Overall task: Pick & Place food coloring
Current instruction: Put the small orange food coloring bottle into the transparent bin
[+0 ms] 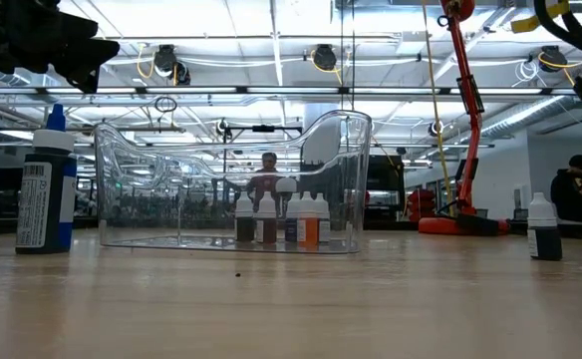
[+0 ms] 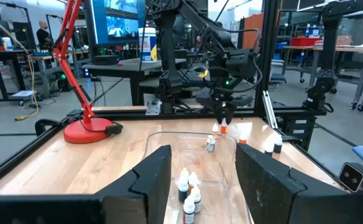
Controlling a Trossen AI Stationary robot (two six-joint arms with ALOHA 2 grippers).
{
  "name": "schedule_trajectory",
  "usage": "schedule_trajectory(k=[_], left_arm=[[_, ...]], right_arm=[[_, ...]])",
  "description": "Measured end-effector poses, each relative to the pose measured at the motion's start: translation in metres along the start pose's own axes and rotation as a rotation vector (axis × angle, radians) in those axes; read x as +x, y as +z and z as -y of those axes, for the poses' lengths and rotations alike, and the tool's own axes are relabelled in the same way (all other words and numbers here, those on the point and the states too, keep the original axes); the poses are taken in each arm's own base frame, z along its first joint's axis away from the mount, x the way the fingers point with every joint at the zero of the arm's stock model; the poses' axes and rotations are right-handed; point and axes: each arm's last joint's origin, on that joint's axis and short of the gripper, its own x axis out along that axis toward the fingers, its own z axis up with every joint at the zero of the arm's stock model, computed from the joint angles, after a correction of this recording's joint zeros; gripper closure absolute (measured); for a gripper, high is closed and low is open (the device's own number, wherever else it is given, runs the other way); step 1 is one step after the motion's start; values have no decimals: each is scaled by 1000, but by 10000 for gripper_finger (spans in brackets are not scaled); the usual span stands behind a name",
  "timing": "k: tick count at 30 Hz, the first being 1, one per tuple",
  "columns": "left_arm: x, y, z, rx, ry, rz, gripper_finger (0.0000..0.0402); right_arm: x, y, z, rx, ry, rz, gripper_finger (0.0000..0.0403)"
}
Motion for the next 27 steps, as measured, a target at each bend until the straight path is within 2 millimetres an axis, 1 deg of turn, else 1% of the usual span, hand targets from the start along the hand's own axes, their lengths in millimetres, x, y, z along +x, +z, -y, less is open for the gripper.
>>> schedule_trajectory(k=[11,24,27], left_arm=[[0,0,0,0,0,0,220],[0,0,0,0,1,0,220],[0,0,0,0,0,0,220]], right_arm=[[5,0,5,49,-25,-37,273],[8,0,4,51,-34,-51,273],[10,-1,4,51,-45,-66,280]])
